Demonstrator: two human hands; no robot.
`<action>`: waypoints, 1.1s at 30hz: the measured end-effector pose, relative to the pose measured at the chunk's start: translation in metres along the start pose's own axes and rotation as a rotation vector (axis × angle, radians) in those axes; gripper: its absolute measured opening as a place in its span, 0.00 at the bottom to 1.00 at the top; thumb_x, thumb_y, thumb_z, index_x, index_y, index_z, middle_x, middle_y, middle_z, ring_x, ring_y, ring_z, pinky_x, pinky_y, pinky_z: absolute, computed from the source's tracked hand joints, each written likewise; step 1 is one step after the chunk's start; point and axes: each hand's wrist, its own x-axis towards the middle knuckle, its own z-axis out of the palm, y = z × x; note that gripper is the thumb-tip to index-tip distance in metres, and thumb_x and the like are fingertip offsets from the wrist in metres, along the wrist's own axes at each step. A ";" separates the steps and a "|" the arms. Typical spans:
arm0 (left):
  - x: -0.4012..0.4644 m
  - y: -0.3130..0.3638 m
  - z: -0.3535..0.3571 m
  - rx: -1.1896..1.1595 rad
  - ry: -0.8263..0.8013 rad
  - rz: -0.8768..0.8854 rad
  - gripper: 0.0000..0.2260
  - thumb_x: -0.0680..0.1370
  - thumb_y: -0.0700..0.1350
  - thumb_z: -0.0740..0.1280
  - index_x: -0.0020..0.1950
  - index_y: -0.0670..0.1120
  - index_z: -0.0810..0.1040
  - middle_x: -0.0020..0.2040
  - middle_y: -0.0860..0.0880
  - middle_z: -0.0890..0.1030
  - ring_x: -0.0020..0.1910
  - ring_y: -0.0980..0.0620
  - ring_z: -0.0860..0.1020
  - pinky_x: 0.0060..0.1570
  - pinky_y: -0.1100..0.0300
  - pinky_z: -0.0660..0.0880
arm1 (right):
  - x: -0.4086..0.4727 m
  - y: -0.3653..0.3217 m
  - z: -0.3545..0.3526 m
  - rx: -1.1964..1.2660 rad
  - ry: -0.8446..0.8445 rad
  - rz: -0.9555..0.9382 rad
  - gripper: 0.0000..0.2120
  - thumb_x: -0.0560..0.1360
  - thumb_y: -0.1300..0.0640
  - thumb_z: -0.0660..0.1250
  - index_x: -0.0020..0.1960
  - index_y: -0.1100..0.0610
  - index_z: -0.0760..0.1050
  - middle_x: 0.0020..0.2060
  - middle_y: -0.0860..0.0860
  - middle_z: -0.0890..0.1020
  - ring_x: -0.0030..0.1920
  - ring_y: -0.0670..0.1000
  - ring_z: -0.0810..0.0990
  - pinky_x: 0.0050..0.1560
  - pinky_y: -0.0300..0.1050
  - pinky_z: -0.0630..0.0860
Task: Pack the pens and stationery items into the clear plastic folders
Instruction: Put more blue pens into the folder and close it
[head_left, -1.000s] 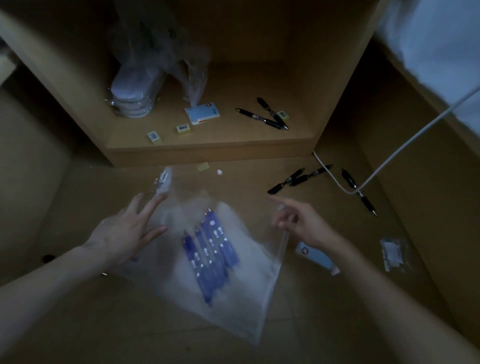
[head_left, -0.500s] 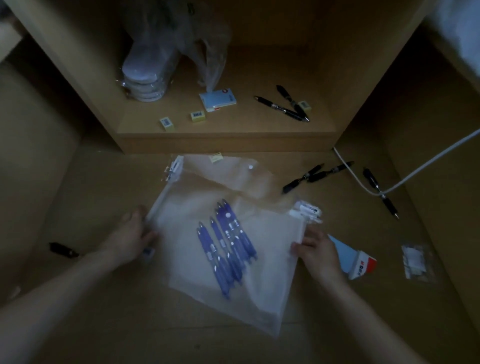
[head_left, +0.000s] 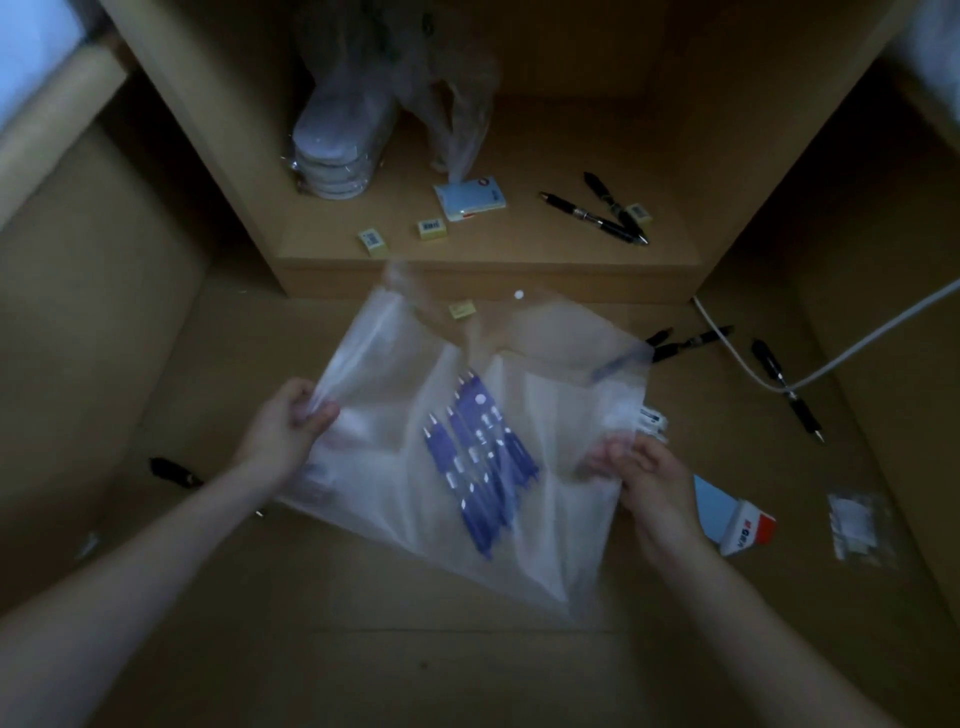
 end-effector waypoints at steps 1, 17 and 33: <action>-0.002 0.005 -0.004 -0.018 0.013 0.036 0.08 0.78 0.37 0.65 0.42 0.48 0.71 0.35 0.48 0.80 0.36 0.47 0.79 0.40 0.55 0.74 | -0.001 -0.005 0.003 0.022 0.001 -0.022 0.09 0.77 0.68 0.62 0.44 0.57 0.77 0.38 0.52 0.84 0.41 0.50 0.82 0.50 0.44 0.77; -0.041 0.046 -0.040 -0.349 0.060 0.060 0.07 0.78 0.37 0.64 0.44 0.47 0.71 0.37 0.57 0.84 0.42 0.61 0.81 0.49 0.60 0.75 | -0.016 -0.140 0.023 0.137 -0.095 -0.432 0.10 0.78 0.65 0.61 0.49 0.52 0.77 0.47 0.50 0.81 0.47 0.43 0.82 0.46 0.33 0.76; -0.044 0.101 -0.055 -0.285 0.162 0.481 0.07 0.81 0.38 0.60 0.47 0.47 0.75 0.38 0.55 0.83 0.39 0.55 0.83 0.40 0.61 0.80 | -0.007 -0.128 0.016 0.231 -0.040 -0.287 0.06 0.79 0.58 0.62 0.51 0.51 0.77 0.45 0.48 0.83 0.49 0.46 0.82 0.55 0.45 0.78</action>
